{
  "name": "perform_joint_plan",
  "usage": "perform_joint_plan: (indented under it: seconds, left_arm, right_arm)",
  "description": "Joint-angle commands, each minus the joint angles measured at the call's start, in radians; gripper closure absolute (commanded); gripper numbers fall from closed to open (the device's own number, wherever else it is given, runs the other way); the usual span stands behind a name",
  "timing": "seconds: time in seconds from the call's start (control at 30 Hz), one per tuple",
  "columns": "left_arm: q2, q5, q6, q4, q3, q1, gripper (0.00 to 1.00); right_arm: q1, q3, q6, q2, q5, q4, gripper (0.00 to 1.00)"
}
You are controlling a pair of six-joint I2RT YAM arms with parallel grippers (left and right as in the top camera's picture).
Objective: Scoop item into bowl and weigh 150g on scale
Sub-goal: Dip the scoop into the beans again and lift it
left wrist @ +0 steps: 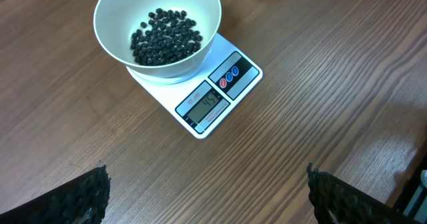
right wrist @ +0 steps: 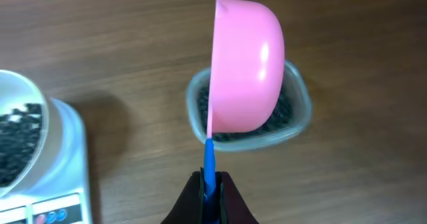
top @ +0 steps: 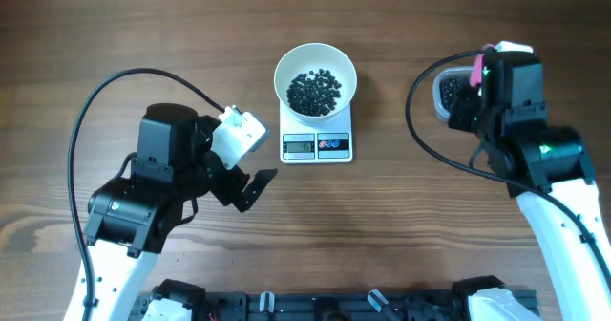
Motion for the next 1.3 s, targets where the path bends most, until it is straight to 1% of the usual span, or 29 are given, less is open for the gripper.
perform_joint_plan:
  seconds: [0.0, 0.1, 0.17, 0.2, 0.23, 0.3, 0.37, 0.4, 0.43, 0.67, 0.8, 1.0, 1.07, 1.27]
  left_arm:
    - [0.003, 0.009, -0.006, 0.002, 0.023, 0.007, 0.0]
    - [0.003, 0.008, -0.006, 0.002, 0.023, 0.007, 0.0]
    - [0.003, 0.008, -0.006, 0.002, 0.023, 0.007, 0.0]
    - [0.003, 0.009, -0.006, 0.002, 0.023, 0.007, 0.0]
    - [0.003, 0.009, -0.006, 0.002, 0.023, 0.007, 0.0]
    - [0.003, 0.009, -0.006, 0.002, 0.023, 0.007, 0.0]
    - [0.003, 0.009, -0.006, 0.002, 0.023, 0.007, 0.0]
    - [0.003, 0.009, -0.006, 0.002, 0.023, 0.007, 0.0]
    - [0.003, 0.009, -0.006, 0.002, 0.023, 0.007, 0.0]
    - [0.003, 0.009, -0.006, 0.002, 0.023, 0.007, 0.0]
    - [0.003, 0.009, -0.006, 0.002, 0.023, 0.007, 0.0]
    - [0.003, 0.009, -0.006, 0.002, 0.023, 0.007, 0.0]
    - [0.003, 0.008, -0.006, 0.002, 0.023, 0.007, 0.0]
    - [0.003, 0.009, -0.006, 0.002, 0.023, 0.007, 0.0]
  right_arm:
    - [-0.005, -0.003, -0.083, 0.105, -0.025, 0.029, 0.96]
    - [-0.039, -0.003, -0.071, 0.226, -0.022, 0.033, 0.96]
    - [-0.046, -0.003, -0.072, 0.243, -0.021, 0.053, 0.96]
    - [-0.052, -0.003, -0.084, 0.246, -0.021, 0.068, 0.96]
    - [-0.065, -0.003, -0.136, 0.259, 0.002, 0.083, 0.95]
    - [-0.099, -0.003, -0.182, 0.292, 0.061, 0.086, 0.96]
    - [-0.118, -0.003, -0.225, 0.308, 0.053, 0.101, 0.95]
    - [-0.124, -0.003, -0.282, 0.321, 0.053, 0.103, 0.96]
    - [-0.124, -0.003, -0.309, 0.329, 0.053, 0.103, 0.96]
    - [-0.124, -0.003, -0.334, 0.425, 0.049, 0.101, 0.96]
    - [-0.124, -0.003, -0.357, 0.465, -0.049, 0.101, 0.96]
    - [-0.131, -0.003, -0.359, 0.464, -0.166, 0.093, 0.96]
    - [-0.158, -0.003, -0.359, 0.464, -0.219, 0.092, 0.96]
    - [-0.307, -0.003, -0.36, 0.465, -0.46, 0.084, 0.96]
